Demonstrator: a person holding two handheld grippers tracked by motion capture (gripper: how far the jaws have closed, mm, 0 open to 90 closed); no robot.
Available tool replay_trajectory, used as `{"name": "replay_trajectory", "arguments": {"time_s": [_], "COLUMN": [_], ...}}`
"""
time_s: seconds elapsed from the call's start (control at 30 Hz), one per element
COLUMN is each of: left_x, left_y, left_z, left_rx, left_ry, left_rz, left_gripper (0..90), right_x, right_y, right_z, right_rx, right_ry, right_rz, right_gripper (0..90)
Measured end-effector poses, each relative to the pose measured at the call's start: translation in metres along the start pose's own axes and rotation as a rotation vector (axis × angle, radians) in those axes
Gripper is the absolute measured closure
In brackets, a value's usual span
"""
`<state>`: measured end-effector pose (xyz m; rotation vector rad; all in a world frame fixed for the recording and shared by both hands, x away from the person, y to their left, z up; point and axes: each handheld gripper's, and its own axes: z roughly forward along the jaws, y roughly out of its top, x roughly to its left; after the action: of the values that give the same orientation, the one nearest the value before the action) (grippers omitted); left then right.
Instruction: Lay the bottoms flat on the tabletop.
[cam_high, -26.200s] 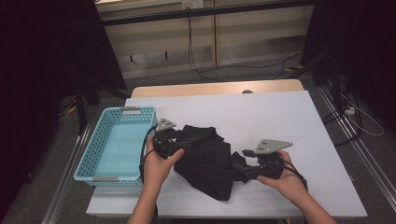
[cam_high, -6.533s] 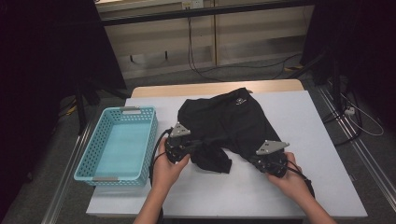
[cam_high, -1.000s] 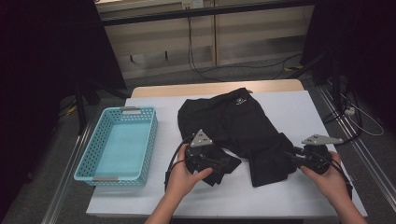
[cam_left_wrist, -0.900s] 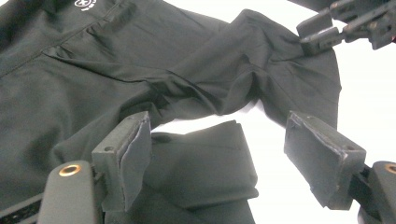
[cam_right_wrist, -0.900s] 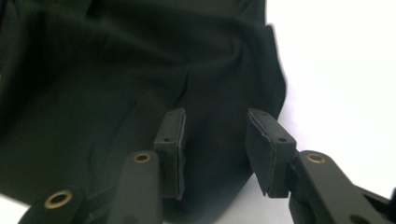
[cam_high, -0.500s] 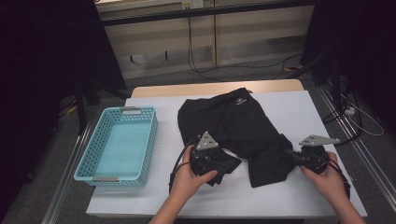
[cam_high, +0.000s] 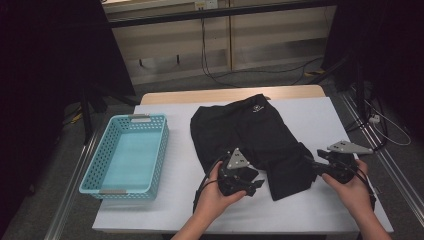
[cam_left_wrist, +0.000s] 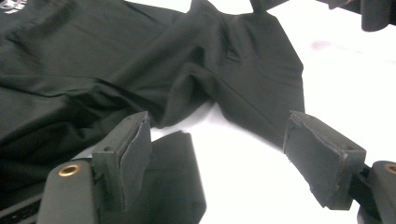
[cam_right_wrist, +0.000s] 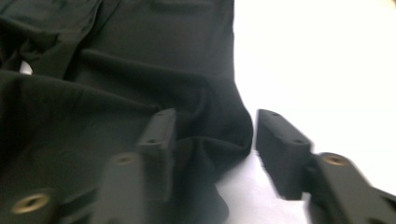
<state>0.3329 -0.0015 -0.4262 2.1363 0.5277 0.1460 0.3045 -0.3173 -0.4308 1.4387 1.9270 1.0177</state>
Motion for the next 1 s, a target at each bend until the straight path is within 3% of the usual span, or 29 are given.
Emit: {"name": "replay_trajectory", "arguments": {"time_s": [0.3,0.4,0.57,0.7,0.77,1.0], "left_x": [-0.012,-0.012,-0.015,-0.015,-0.014,0.005], "left_y": [0.000,0.002,0.002,0.001,0.002,0.015], "left_z": [0.027,0.035,0.045,0.051,0.051,0.022], "left_rx": [0.055,0.058,0.101,0.141,0.151,0.082], "left_ry": [-0.022,-0.045,-0.045,-0.083,-0.107,-0.095], "left_rz": [0.007,-0.033,-0.014,-0.023,-0.048,-0.121], "left_gripper": [36.3,42.8,60.1,78.6,88.7,90.0], "right_x": [0.001,0.000,-0.002,-0.002,-0.001,0.002], "right_y": [-0.006,-0.008,-0.010,-0.015,-0.017,-0.023], "right_z": [-0.011,-0.014,-0.022,-0.027,-0.026,-0.026], "right_rx": [-0.001,0.000,-0.006,0.010,0.027,0.060], "right_ry": [-0.003,-0.005,0.004,0.032,0.030,0.043], "right_rz": [-0.004,-0.003,-0.020,-0.023,-0.043,-0.069], "right_gripper": [33.0,32.6,41.6,52.0,56.5,59.6]}}
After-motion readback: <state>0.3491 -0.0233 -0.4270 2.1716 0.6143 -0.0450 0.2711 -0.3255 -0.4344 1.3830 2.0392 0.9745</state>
